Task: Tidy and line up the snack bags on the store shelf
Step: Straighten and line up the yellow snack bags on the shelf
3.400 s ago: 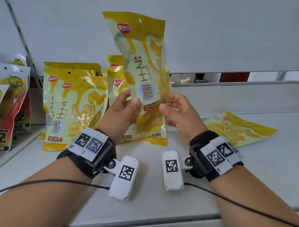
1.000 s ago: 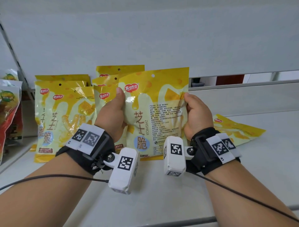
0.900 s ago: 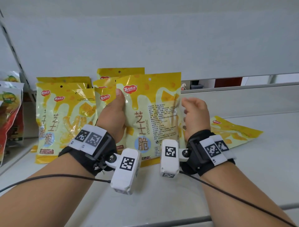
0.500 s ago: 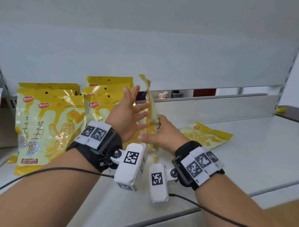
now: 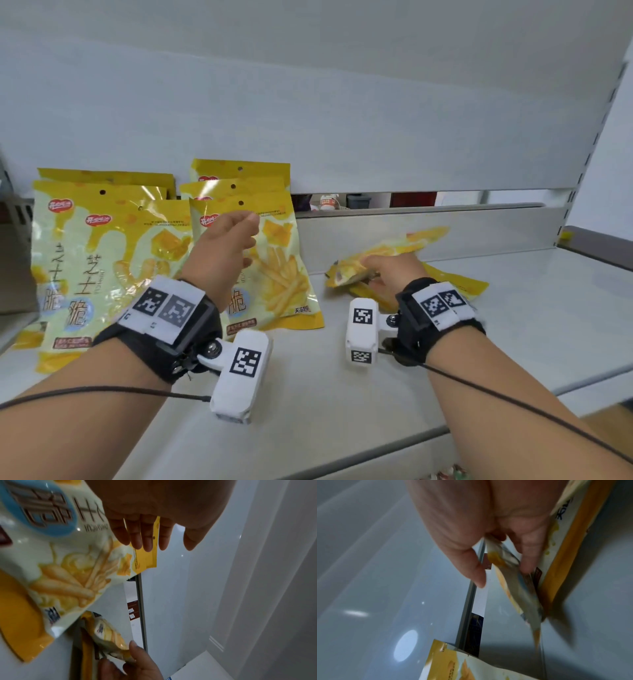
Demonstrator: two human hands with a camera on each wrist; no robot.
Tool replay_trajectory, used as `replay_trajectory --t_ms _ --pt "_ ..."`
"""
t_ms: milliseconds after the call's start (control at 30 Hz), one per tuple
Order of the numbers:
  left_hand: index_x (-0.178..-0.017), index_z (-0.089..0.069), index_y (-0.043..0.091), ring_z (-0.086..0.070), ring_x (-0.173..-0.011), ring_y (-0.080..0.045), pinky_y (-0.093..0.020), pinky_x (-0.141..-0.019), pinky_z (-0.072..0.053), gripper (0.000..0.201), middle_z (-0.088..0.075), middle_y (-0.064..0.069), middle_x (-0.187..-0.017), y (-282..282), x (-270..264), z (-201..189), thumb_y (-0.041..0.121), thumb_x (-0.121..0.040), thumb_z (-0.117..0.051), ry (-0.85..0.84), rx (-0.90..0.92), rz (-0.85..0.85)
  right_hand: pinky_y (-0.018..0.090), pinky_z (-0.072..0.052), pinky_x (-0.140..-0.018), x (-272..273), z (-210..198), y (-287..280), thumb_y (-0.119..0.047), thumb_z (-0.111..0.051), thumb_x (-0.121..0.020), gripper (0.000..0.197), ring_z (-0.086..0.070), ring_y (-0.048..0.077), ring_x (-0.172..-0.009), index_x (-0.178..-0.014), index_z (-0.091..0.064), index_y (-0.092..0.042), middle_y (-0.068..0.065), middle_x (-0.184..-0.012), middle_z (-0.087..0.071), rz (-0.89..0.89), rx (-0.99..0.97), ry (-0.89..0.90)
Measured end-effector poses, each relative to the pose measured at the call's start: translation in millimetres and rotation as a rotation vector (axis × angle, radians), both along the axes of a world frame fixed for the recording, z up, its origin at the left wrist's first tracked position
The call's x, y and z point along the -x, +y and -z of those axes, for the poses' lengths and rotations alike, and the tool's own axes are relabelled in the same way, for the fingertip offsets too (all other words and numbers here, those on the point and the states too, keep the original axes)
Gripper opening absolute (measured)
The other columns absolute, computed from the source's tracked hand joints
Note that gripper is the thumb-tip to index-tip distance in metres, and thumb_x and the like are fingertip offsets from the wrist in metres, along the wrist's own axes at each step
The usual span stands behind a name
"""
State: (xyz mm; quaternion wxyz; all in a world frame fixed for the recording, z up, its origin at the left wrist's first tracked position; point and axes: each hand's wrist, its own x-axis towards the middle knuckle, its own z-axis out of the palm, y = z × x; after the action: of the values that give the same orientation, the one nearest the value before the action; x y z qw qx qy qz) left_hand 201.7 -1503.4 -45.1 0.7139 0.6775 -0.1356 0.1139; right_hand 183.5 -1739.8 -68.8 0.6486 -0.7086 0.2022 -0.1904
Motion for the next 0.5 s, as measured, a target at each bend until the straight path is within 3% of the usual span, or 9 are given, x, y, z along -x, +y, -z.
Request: replay_trajectory --t_ms 100,200,267,300,367,433,500 --pt "-0.094 -0.061 0.033 -0.054 -0.086 -0.007 -0.026 -0.069 -0.042 0.007 -0.059 0.013 -0.095 20 -7 7 0.033 -0.087 -0.061 -0.046 -0.046 -0.098 0.041 -0.053 -0.087 -4 7 0 -0.009 -0.062 -0.083 0.026 -0.062 0.037 -0.104 -0.065 -0.043 -0.007 0.027 -0.104 -0.059 0.019 -0.039 0.096" --pt "-0.109 -0.060 0.028 -0.056 -0.102 -0.017 -0.033 -0.086 -0.046 0.021 -0.060 0.002 -0.113 34 -15 15 0.027 -0.088 -0.062 -0.026 -0.047 -0.162 0.036 -0.056 -0.073 -2 9 -2 -0.006 -0.055 -0.086 0.026 -0.065 0.037 -0.083 -0.064 -0.041 -0.006 0.029 -0.096 -0.061 0.159 -0.038 0.060" --pt "-0.116 -0.056 0.029 -0.051 -0.109 -0.021 -0.036 -0.090 -0.041 0.030 -0.051 -0.003 -0.124 39 -16 19 0.026 -0.088 -0.063 0.003 -0.089 -0.208 0.026 -0.053 -0.056 1 9 3 0.001 -0.052 -0.086 0.019 -0.060 0.022 -0.062 -0.074 -0.043 -0.011 0.016 -0.081 -0.057 0.240 -0.184 -0.070" --pt "-0.122 -0.053 0.029 -0.049 -0.108 -0.020 -0.034 -0.088 -0.038 0.037 -0.047 0.000 -0.123 40 -17 21 0.026 -0.087 -0.064 0.018 -0.119 -0.229 0.025 -0.051 -0.054 3 9 7 0.003 -0.052 -0.084 0.015 -0.057 0.018 -0.058 -0.083 -0.042 -0.008 0.012 -0.078 -0.055 0.303 -0.263 -0.137" --pt "-0.136 -0.043 0.025 -0.047 -0.104 -0.019 -0.033 -0.083 -0.036 0.054 -0.044 0.003 -0.115 39 -16 24 0.025 -0.086 -0.065 0.055 -0.158 -0.243 0.025 -0.047 -0.051 7 7 19 0.002 -0.052 -0.081 0.030 -0.054 0.016 -0.054 -0.104 -0.037 -0.009 0.009 -0.077 -0.054 0.398 -0.310 -0.206" --pt "-0.142 -0.033 0.021 -0.052 -0.096 -0.022 -0.034 -0.079 -0.040 0.065 -0.050 0.001 -0.111 38 -16 26 0.026 -0.086 -0.066 0.091 -0.174 -0.231 0.024 -0.043 -0.050 9 4 35 -0.002 -0.053 -0.082 0.026 -0.052 0.016 -0.054 -0.106 -0.046 -0.009 0.009 -0.076 -0.055 0.314 -0.208 -0.189" --pt "-0.143 -0.027 0.020 -0.058 -0.097 -0.028 -0.041 -0.084 -0.048 0.069 -0.059 -0.005 -0.113 38 -15 26 0.025 -0.086 -0.065 0.136 -0.169 -0.216 0.025 -0.045 -0.053 10 3 52 -0.003 -0.055 -0.085 0.012 -0.052 0.015 -0.057 -0.092 -0.052 -0.012 0.007 -0.075 -0.055 0.137 -0.133 -0.150"
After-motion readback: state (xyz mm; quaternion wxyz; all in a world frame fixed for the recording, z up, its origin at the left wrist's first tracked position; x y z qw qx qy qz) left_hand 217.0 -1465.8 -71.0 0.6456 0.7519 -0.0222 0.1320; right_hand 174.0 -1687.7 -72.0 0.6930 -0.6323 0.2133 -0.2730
